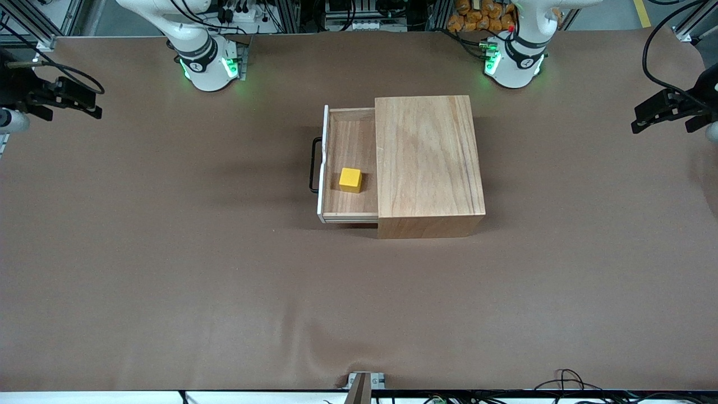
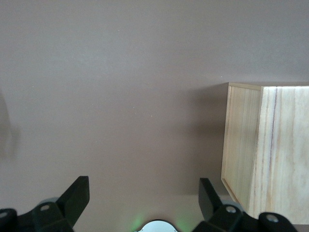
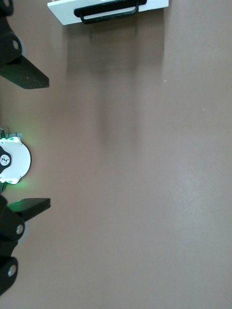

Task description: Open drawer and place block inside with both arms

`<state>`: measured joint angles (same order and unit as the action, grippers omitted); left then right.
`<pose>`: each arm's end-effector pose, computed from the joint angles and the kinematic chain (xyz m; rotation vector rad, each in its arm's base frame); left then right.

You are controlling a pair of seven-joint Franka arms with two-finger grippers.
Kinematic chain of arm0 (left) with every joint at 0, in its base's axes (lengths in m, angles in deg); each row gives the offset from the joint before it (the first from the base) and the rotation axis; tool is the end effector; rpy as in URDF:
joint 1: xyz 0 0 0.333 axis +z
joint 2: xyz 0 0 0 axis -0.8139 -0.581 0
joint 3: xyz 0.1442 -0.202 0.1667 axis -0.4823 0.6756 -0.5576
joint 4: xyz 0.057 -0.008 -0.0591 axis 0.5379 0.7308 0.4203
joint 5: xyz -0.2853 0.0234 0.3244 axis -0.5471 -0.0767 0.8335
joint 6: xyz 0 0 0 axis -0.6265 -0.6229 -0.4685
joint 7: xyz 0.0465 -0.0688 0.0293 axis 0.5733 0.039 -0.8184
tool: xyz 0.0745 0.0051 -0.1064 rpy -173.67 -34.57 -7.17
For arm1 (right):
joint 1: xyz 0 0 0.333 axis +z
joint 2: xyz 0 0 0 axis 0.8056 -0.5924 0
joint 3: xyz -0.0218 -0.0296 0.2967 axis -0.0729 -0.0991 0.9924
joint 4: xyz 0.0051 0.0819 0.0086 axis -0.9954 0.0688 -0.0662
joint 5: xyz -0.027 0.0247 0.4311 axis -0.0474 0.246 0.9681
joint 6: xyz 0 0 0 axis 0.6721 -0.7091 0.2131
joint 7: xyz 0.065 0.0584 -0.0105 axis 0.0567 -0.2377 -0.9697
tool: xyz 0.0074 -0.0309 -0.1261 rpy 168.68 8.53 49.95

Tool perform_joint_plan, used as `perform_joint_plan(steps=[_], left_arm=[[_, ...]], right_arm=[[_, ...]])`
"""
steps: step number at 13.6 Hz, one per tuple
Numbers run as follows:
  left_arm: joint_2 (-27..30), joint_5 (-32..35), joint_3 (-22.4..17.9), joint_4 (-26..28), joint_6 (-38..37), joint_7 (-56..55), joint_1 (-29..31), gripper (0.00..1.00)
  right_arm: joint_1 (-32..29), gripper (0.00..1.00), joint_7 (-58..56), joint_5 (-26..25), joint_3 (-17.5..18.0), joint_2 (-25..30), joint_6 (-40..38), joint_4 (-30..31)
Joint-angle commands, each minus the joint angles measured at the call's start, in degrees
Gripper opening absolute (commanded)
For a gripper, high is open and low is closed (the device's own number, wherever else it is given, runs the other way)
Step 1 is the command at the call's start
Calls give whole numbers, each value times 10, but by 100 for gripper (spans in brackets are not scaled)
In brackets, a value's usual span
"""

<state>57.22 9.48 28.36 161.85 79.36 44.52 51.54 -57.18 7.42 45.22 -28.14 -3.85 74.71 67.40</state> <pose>0.5739 -0.0062 0.6152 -3.1225 -0.0066 0.0881 0.5469 0.0159 0.6196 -3.0977 -0.0533 0.2368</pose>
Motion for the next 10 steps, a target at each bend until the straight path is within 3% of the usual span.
perform_joint_plan(steps=[1, 10], left_arm=[[0, -7, -5, -3, -2, 10, -1, 100], [-1, -7, -5, -1, -3, 11, -1, 100]], right_arm=[[9, 100, -5, -1, -1, 3, -8, -5], [-7, 100, 2, -1, -5, 5, 11, -4]])
